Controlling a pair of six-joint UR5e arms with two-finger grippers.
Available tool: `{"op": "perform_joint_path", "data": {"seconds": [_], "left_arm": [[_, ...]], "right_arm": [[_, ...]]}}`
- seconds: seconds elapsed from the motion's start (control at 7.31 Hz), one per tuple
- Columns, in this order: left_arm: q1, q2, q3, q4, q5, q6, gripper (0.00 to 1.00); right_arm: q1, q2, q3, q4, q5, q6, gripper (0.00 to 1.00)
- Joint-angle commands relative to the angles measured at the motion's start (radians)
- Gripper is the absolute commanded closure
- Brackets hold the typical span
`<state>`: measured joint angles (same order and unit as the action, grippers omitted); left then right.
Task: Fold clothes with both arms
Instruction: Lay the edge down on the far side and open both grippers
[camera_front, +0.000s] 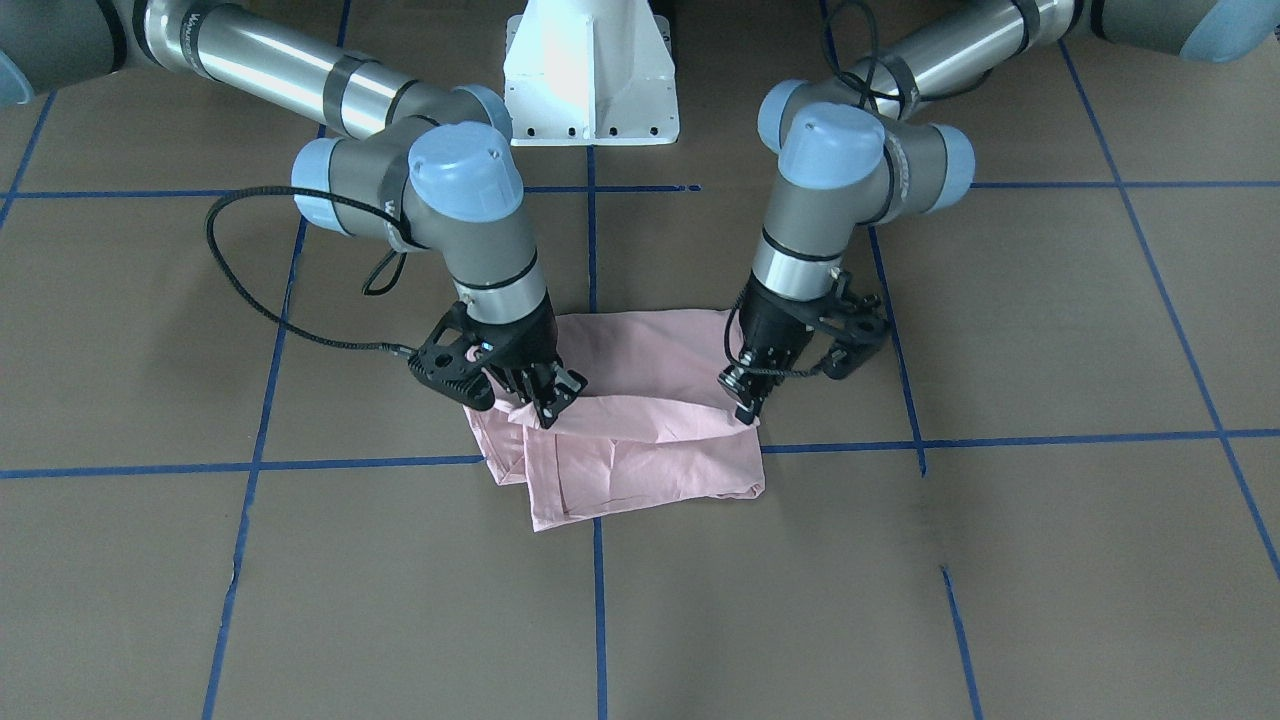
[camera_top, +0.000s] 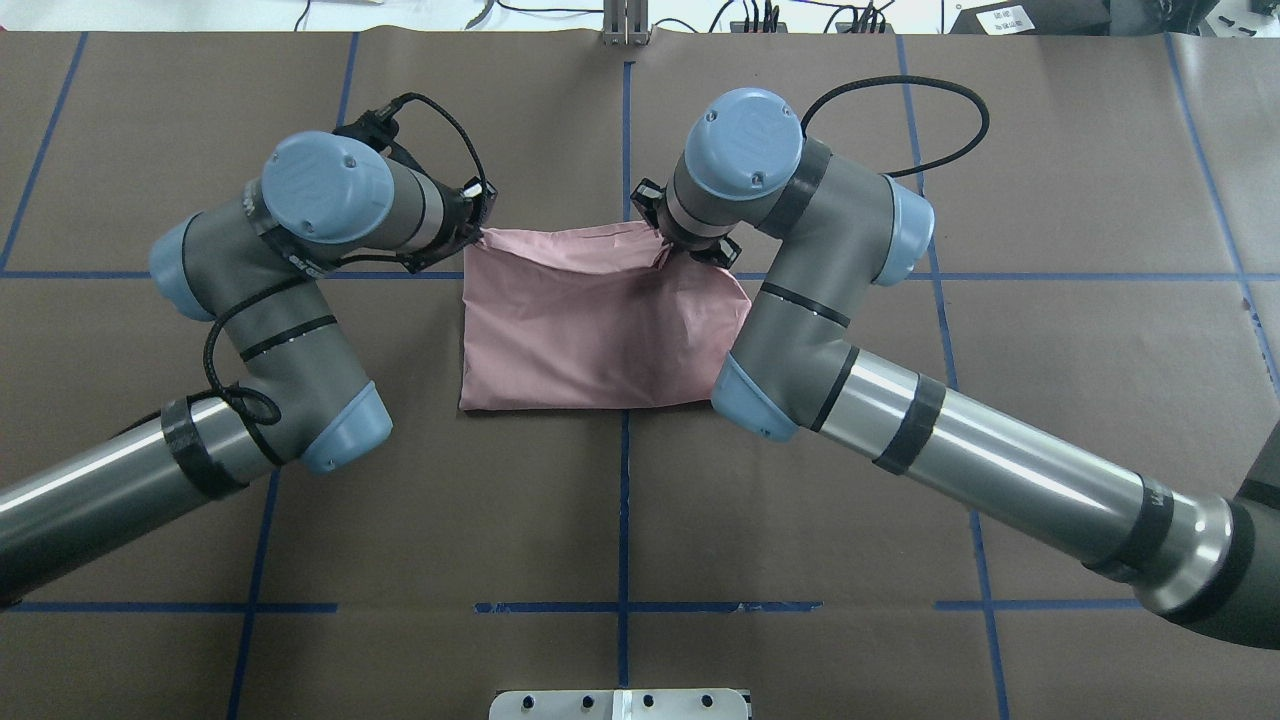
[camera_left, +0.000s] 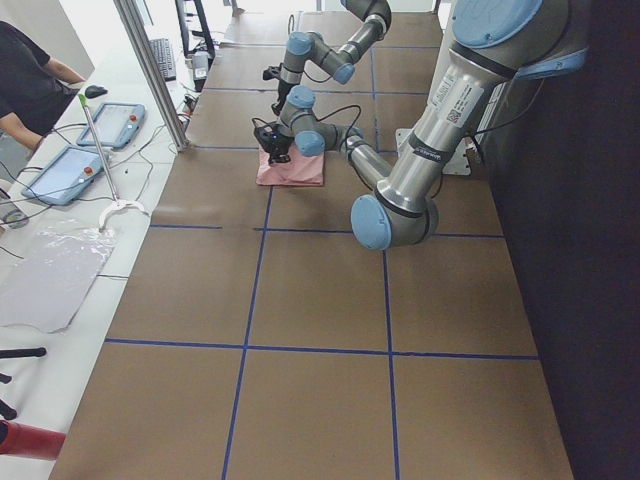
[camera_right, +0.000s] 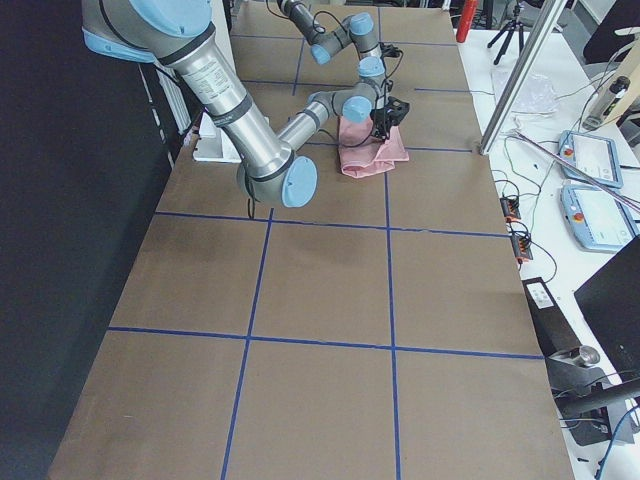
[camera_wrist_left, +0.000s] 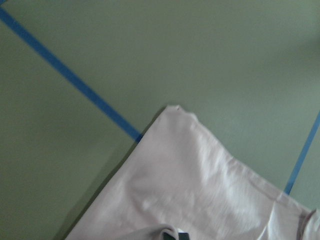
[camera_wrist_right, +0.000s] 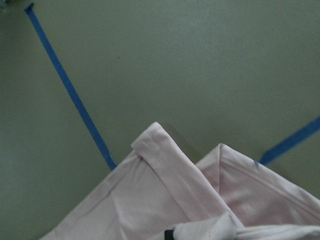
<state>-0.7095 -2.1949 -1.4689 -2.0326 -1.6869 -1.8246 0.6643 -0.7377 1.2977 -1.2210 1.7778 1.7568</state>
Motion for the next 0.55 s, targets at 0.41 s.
{"op": "perform_joint_path", "data": {"seconds": [0.41], "left_arm": [[-0.079,-0.042,0.156,-0.124,-0.004,0.168,0.00]], "right_arm": [[0.102,0.055,-0.261,0.222,-0.021,-0.046,0.00]]}}
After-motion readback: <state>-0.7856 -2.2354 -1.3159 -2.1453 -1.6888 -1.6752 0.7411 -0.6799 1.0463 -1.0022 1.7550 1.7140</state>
